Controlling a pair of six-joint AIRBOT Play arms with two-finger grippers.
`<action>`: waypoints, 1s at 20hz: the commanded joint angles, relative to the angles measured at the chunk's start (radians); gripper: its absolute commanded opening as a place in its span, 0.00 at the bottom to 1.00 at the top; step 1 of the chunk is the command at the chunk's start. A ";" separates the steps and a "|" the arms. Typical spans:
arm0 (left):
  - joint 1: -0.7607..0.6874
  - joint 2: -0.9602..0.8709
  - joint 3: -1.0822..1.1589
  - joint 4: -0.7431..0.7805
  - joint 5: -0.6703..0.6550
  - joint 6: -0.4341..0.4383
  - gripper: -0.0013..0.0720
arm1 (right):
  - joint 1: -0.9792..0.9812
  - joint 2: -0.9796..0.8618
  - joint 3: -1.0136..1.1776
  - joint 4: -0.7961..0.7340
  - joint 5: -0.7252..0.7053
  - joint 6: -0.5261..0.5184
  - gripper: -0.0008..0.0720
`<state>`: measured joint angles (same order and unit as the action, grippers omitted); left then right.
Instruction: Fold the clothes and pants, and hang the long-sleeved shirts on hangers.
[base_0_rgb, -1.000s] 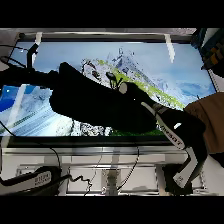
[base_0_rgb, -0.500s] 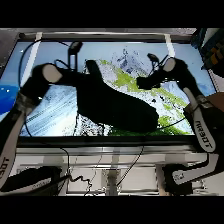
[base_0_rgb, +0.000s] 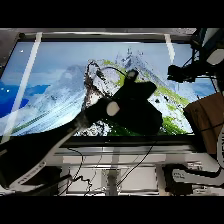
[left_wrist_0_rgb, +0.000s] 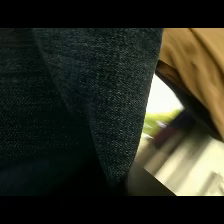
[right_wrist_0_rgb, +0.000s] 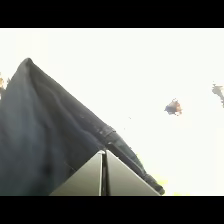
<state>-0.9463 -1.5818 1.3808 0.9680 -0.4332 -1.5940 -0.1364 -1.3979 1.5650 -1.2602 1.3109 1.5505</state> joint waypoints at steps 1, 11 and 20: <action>-0.110 -0.077 0.001 -0.079 0.095 0.005 0.05 | -0.034 0.036 0.001 -0.030 0.010 0.000 0.06; -0.111 -0.100 0.001 -0.135 0.176 -0.006 0.70 | -0.034 0.037 0.000 -0.083 0.027 0.000 0.06; 0.074 0.124 0.001 0.167 -0.050 0.224 0.48 | -0.203 0.204 -0.163 -0.143 0.069 -0.154 0.06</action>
<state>-0.9539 -1.5513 1.3815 0.9577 -0.3817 -1.4372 -0.2523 -1.2869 1.4986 -1.4429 1.3937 1.4784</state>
